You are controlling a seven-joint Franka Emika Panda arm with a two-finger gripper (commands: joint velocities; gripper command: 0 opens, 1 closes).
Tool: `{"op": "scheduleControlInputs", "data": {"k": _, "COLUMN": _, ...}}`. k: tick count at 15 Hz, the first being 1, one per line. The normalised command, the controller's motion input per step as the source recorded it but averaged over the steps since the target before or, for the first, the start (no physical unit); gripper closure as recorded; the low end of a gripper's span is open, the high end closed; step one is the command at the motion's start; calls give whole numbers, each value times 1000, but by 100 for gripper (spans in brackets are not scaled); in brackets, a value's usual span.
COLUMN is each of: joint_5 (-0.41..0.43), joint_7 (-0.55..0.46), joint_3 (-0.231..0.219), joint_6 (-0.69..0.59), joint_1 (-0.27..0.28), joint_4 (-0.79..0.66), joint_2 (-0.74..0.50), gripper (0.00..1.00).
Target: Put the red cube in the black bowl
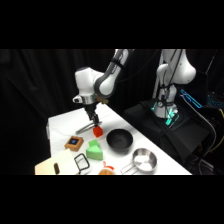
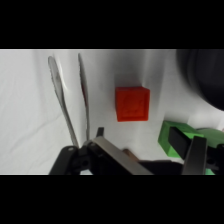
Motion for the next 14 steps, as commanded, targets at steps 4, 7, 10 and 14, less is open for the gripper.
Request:
{"op": "scheduleControlInputs", "data": {"k": 4, "joint_5": -136, "joint_7": -10, "joint_3": 46, "joint_6": 234, "joint_1": -33, "joint_4": -42, "joint_2": 92, "gripper": 0}}
{"op": "scheduleControlInputs", "data": {"k": 7, "joint_5": -152, "joint_7": 2, "joint_3": 41, "joint_6": 214, "joint_1": -30, "joint_4": -17, "joint_2": 88, "gripper": 0}}
{"op": "scheduleControlInputs", "data": {"k": 10, "joint_5": -138, "joint_7": 9, "joint_3": 39, "joint_6": 195, "joint_1": -38, "joint_4": -7, "joint_2": 82, "gripper": 0}}
{"op": "scheduleControlInputs", "data": {"k": 14, "joint_5": -85, "joint_7": -1, "joint_3": 70, "joint_6": 189, "joint_1": -71, "joint_4": -35, "joint_2": 43, "gripper": 0}}
